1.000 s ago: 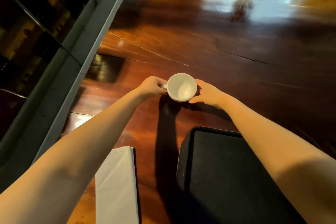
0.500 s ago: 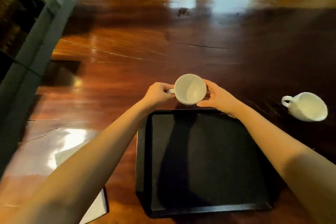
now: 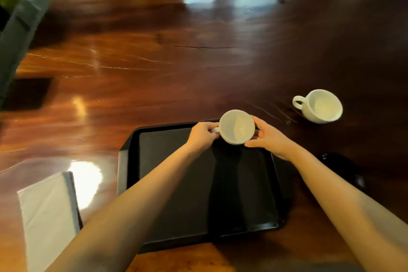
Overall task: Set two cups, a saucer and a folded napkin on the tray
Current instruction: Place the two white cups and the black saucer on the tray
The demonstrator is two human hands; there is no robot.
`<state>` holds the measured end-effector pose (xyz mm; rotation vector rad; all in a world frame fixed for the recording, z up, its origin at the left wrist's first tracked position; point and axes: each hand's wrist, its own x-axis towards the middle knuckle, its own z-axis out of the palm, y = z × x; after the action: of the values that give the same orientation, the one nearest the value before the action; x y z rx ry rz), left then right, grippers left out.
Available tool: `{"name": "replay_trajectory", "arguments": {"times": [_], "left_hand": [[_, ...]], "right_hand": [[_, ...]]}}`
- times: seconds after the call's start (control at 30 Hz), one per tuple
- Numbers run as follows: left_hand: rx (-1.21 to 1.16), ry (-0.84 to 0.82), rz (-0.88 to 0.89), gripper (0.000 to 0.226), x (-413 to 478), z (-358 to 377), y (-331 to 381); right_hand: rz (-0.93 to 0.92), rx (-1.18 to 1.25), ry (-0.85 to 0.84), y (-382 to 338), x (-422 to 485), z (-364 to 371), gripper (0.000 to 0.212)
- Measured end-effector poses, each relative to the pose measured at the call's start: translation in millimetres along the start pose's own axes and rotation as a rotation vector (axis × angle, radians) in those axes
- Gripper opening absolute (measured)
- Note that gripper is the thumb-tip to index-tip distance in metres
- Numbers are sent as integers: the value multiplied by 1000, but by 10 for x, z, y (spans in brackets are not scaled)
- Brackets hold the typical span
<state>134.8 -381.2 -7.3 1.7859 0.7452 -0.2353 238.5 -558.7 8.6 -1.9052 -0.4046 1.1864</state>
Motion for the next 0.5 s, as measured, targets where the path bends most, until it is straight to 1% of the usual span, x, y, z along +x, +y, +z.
{"name": "replay_trajectory", "arguments": {"times": [0.13, 0.27, 0.5], "left_hand": [[19, -10, -34, 35, 64, 219, 3], [10, 40, -51, 33, 120, 271, -15], [34, 50, -45, 32, 159, 280, -13]], "right_hand": [[9, 53, -5, 198, -14, -89, 81], [-12, 76, -2, 231, 25, -106, 79], [-5, 50, 43, 221, 75, -82, 85]]}}
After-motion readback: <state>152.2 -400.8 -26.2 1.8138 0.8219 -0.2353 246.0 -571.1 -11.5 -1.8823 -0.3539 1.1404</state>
